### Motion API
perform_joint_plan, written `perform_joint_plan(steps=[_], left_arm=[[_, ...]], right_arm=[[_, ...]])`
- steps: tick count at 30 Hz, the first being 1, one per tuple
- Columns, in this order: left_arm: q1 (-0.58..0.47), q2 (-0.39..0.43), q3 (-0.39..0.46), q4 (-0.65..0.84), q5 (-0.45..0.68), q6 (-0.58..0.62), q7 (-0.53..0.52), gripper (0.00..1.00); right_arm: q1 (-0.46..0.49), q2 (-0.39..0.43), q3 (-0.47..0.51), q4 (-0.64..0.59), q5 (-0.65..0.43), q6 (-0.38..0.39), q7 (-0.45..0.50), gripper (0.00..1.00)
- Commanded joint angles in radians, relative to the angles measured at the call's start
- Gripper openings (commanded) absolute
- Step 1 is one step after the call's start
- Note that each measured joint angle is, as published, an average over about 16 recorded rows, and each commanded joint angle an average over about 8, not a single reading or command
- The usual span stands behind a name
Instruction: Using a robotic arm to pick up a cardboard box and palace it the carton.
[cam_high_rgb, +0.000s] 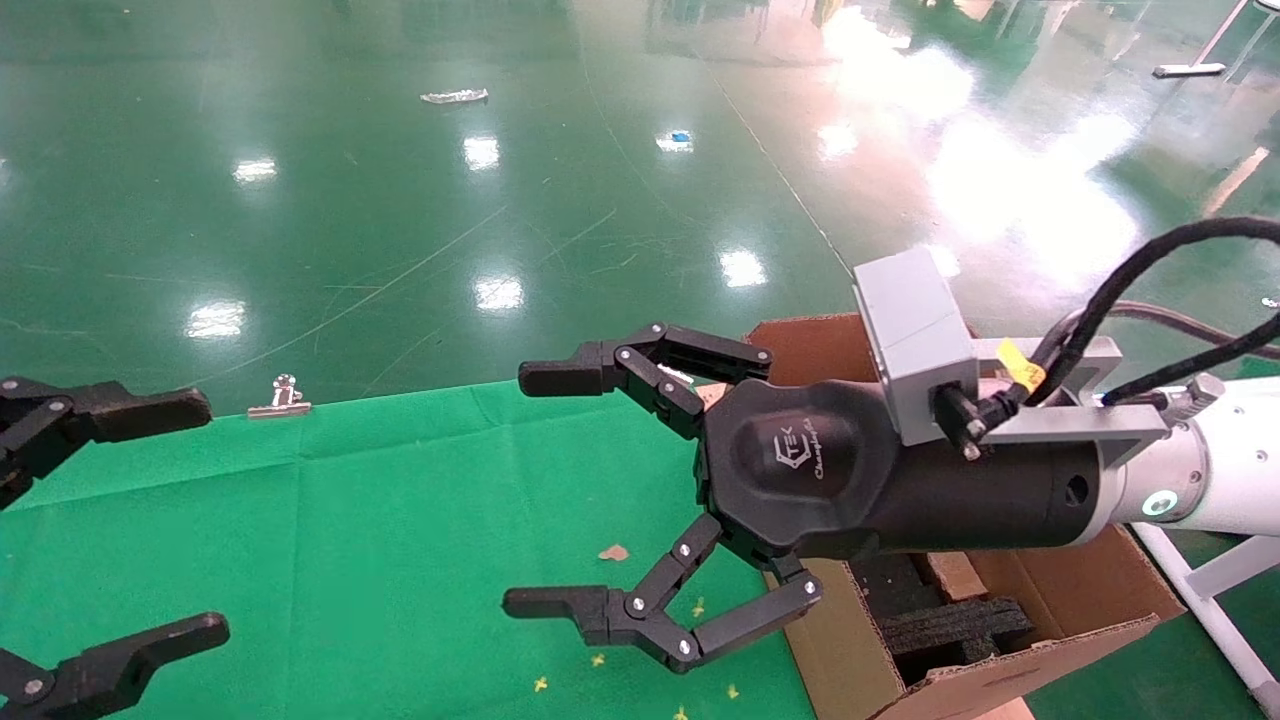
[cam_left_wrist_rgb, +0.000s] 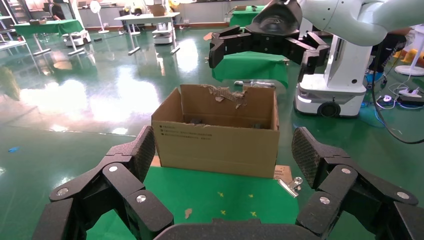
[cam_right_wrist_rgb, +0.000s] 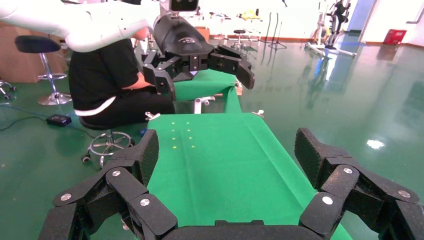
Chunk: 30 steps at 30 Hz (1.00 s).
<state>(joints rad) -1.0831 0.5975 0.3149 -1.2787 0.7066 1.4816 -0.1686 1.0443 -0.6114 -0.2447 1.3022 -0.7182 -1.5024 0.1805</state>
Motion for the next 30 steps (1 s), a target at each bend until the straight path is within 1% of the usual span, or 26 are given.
perform_joint_plan(steps=[1,13,30], left_arm=[[0.000,0.000,0.000,0.000,0.000,0.000,0.000,1.00],[0.000,0.000,0.000,0.000,0.000,0.000,0.000,1.00],[0.000,0.000,0.000,0.000,0.000,0.000,0.000,1.00]], right_arm=[[-0.010,0.000,0.012,0.006,0.005,-0.003,-0.002,1.00],[0.015,0.000,-0.018,-0.009,-0.005,0.003,0.004,1.00],[0.027,0.000,-0.031,-0.016,-0.011,0.006,0.006,1.00]])
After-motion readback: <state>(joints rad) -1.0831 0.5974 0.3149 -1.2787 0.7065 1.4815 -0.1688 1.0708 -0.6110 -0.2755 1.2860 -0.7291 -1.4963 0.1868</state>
